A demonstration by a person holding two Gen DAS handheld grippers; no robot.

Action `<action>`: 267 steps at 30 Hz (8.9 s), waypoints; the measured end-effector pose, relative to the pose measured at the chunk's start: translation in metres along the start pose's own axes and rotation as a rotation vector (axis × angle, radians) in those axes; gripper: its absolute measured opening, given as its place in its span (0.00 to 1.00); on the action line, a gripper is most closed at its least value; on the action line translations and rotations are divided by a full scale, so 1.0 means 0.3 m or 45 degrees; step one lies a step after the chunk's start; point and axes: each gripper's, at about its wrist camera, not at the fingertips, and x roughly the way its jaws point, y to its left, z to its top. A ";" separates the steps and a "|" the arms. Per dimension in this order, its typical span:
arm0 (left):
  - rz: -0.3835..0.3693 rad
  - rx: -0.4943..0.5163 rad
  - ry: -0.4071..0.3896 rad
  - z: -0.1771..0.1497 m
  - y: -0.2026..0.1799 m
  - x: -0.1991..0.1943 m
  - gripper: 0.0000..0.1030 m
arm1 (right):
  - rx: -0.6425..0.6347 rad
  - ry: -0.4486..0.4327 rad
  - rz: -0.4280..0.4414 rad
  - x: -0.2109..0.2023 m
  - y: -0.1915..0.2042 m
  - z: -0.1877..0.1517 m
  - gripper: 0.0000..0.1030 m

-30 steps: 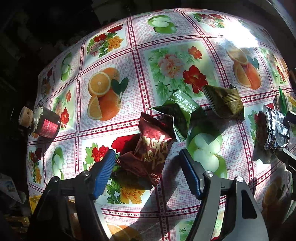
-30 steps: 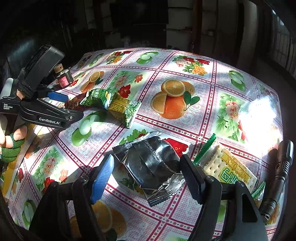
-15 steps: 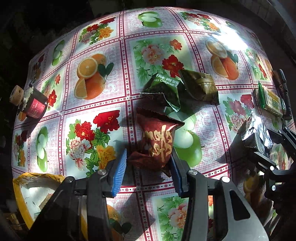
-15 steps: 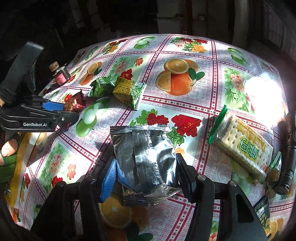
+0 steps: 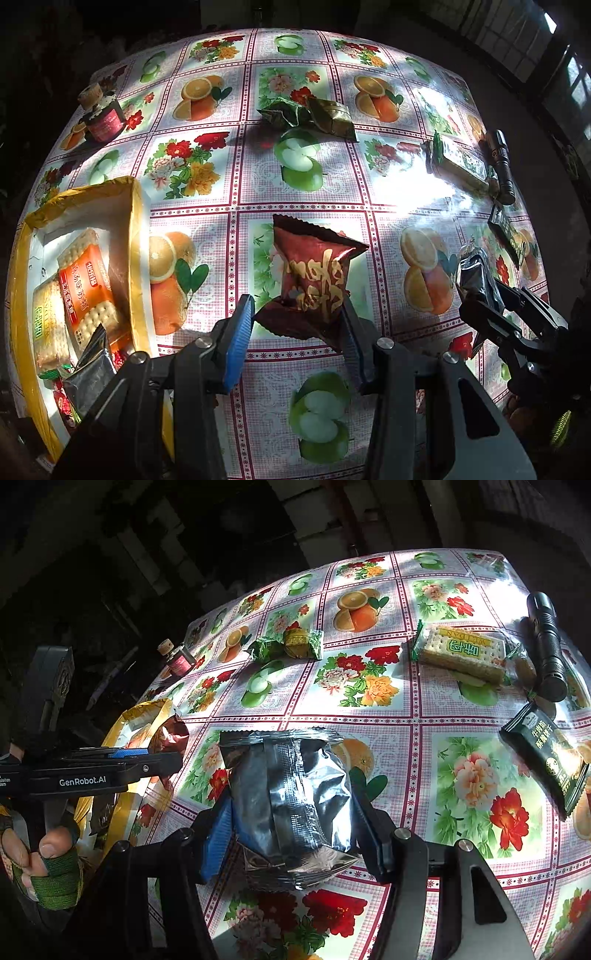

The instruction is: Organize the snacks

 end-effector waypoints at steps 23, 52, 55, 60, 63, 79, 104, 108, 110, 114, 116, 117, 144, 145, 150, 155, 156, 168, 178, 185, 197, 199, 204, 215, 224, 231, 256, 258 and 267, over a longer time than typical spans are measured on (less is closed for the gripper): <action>-0.048 -0.139 -0.086 -0.330 0.139 -0.227 0.45 | -0.112 0.004 0.169 -0.034 0.273 -0.129 0.59; 0.105 -0.200 -0.123 -0.417 0.227 -0.289 0.45 | -0.145 0.055 0.184 0.000 0.406 -0.158 0.59; 0.106 -0.218 -0.124 -0.417 0.249 -0.290 0.45 | -0.160 0.068 0.192 0.017 0.426 -0.158 0.59; 0.104 -0.234 -0.117 -0.420 0.278 -0.281 0.45 | -0.182 0.081 0.210 0.040 0.464 -0.148 0.58; 0.097 -0.250 -0.106 -0.423 0.303 -0.273 0.45 | -0.203 0.089 0.221 0.055 0.494 -0.139 0.58; 0.043 -0.462 -0.113 -0.472 0.576 -0.294 0.45 | -0.403 0.132 0.274 0.245 0.756 -0.048 0.58; 0.127 -0.457 -0.046 -0.457 0.579 -0.199 0.54 | -0.491 0.212 0.183 0.533 0.846 0.057 0.59; 0.145 -0.467 -0.051 -0.462 0.581 -0.205 0.67 | -0.466 0.203 0.198 0.507 0.831 0.055 0.59; 0.150 -0.468 -0.061 -0.463 0.577 -0.216 0.71 | -0.449 0.185 0.201 0.483 0.818 0.058 0.60; 0.174 -0.465 -0.081 -0.463 0.560 -0.238 0.82 | -0.388 0.155 0.217 0.431 0.775 0.060 0.66; 0.176 -0.462 -0.092 -0.464 0.549 -0.249 0.82 | -0.365 0.140 0.218 0.400 0.750 0.056 0.66; 0.177 -0.460 -0.098 -0.464 0.542 -0.256 0.82 | -0.354 0.132 0.213 0.383 0.736 0.054 0.66; 0.122 -0.224 -0.147 -0.360 0.206 -0.273 0.84 | -0.003 0.028 0.023 0.109 0.192 -0.074 0.67; 0.120 -0.215 -0.147 -0.354 0.191 -0.270 0.84 | 0.008 0.023 0.018 0.102 0.174 -0.075 0.68; 0.109 -0.164 -0.134 -0.309 0.120 -0.244 0.84 | 0.068 0.001 -0.013 0.070 0.084 -0.076 0.68; 0.088 -0.147 -0.117 -0.252 0.070 -0.210 0.84 | 0.134 -0.025 -0.039 0.051 0.000 -0.048 0.68; 0.086 -0.148 -0.113 -0.240 0.064 -0.204 0.84 | 0.144 -0.034 -0.037 0.049 -0.012 -0.038 0.68; 0.191 -0.157 -0.086 0.010 0.054 -0.055 0.84 | 0.008 -0.108 -0.062 0.247 0.007 0.274 0.68; 0.298 -0.140 -0.097 0.289 0.104 0.069 0.84 | 0.044 -0.053 -0.136 0.533 -0.013 0.471 0.67; 0.303 -0.067 -0.069 0.439 0.065 0.191 0.84 | 0.039 -0.078 -0.112 0.491 -0.063 0.457 0.38; 0.364 -0.044 -0.031 0.560 -0.014 0.383 0.83 | 0.149 -0.108 -0.040 0.249 -0.135 0.306 0.38; 0.351 -0.062 -0.041 0.569 -0.016 0.386 0.76 | 0.153 -0.118 -0.032 0.220 -0.122 0.277 0.38; 0.297 -0.093 -0.020 0.593 -0.037 0.380 0.42 | 0.167 -0.112 -0.018 0.159 -0.099 0.196 0.38; 0.204 -0.127 -0.065 0.281 -0.033 0.135 0.37 | 0.127 -0.068 0.000 0.046 -0.029 0.022 0.38; 0.088 -0.037 -0.092 -0.117 -0.044 -0.052 0.37 | 0.075 -0.037 0.025 -0.006 0.053 -0.097 0.38; 0.036 -0.065 -0.123 -0.288 -0.013 -0.164 0.37 | 0.046 -0.018 0.057 -0.006 0.114 -0.146 0.38; -0.003 -0.126 -0.175 -0.456 0.076 -0.264 0.37 | -0.108 -0.018 0.122 -0.017 0.335 -0.152 0.38; 0.000 -0.132 -0.174 -0.462 0.086 -0.263 0.37 | -0.117 -0.016 0.125 -0.015 0.346 -0.153 0.38; 0.016 -0.156 -0.185 -0.474 0.127 -0.280 0.37 | -0.156 0.001 0.151 0.010 0.400 -0.157 0.38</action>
